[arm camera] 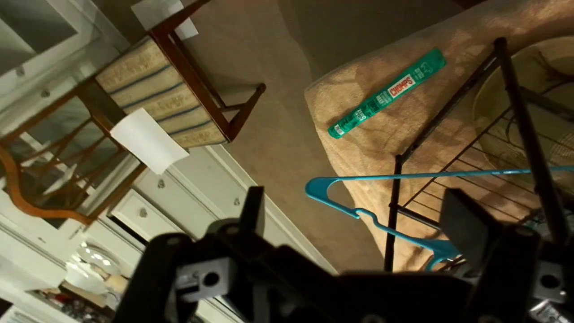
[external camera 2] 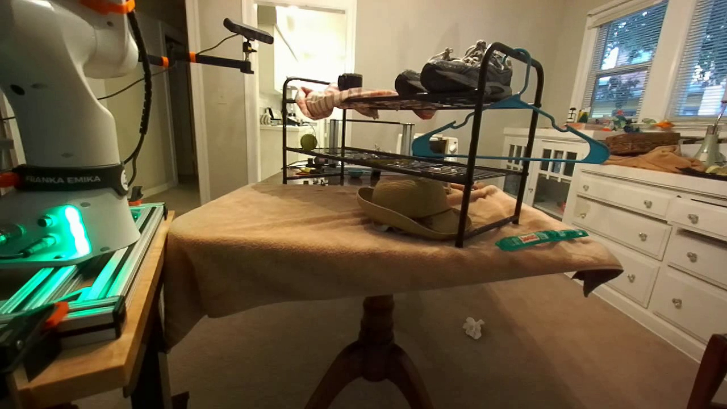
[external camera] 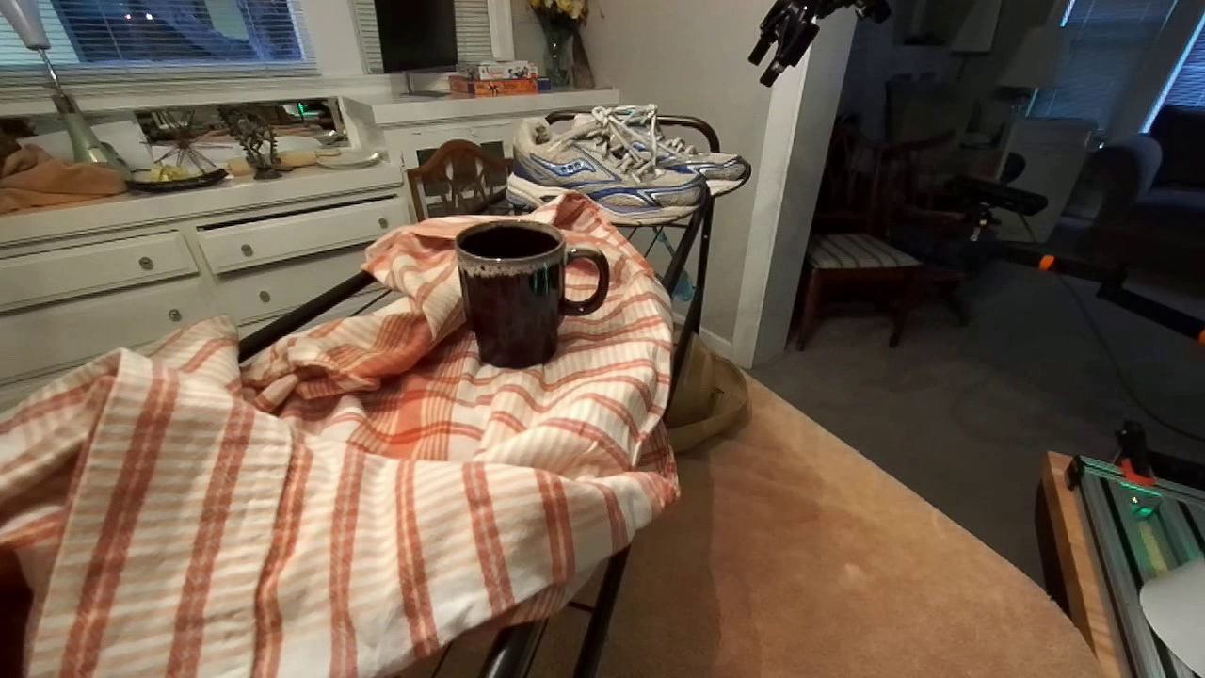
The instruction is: Hang the blue hanger on the right side of the shoe rack.
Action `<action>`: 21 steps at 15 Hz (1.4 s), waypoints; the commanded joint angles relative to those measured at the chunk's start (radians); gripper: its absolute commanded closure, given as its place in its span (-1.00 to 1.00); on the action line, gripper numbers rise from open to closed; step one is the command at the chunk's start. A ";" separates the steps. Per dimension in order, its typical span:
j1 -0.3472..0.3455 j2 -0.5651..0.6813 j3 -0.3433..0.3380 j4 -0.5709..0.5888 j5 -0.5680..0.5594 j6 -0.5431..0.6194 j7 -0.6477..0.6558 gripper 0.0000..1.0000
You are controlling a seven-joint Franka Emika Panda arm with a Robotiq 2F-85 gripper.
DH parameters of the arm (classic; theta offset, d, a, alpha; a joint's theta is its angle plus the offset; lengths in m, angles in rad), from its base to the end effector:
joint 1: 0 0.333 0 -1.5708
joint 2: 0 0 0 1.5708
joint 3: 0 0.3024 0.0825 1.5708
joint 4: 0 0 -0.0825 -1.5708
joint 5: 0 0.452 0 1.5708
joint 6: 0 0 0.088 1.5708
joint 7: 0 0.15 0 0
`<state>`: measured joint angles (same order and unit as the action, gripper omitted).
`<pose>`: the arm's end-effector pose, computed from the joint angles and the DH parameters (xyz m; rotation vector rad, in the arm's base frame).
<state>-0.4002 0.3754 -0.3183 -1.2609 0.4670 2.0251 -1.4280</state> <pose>0.6412 -0.4482 0.5487 2.7240 0.8946 0.7263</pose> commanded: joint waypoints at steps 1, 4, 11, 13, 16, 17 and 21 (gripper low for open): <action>0.016 -0.059 -0.040 -0.012 -0.051 -0.104 0.203 -1.00; 0.006 -0.088 -0.062 0.011 -0.063 -0.209 0.350 -1.00; -0.080 -0.110 -0.056 0.102 -0.022 -0.518 0.643 -1.00; -0.109 -0.112 -0.056 0.117 0.010 -0.605 0.710 -1.00; -0.127 -0.113 -0.041 0.112 0.007 -0.616 0.707 -1.00; -0.135 -0.113 -0.042 0.113 0.012 -0.625 0.710 -1.00; -0.130 -0.112 -0.041 0.113 0.012 -0.623 0.708 -1.00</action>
<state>-0.5300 0.2637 -0.3593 -1.1483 0.4786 1.4020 -0.7204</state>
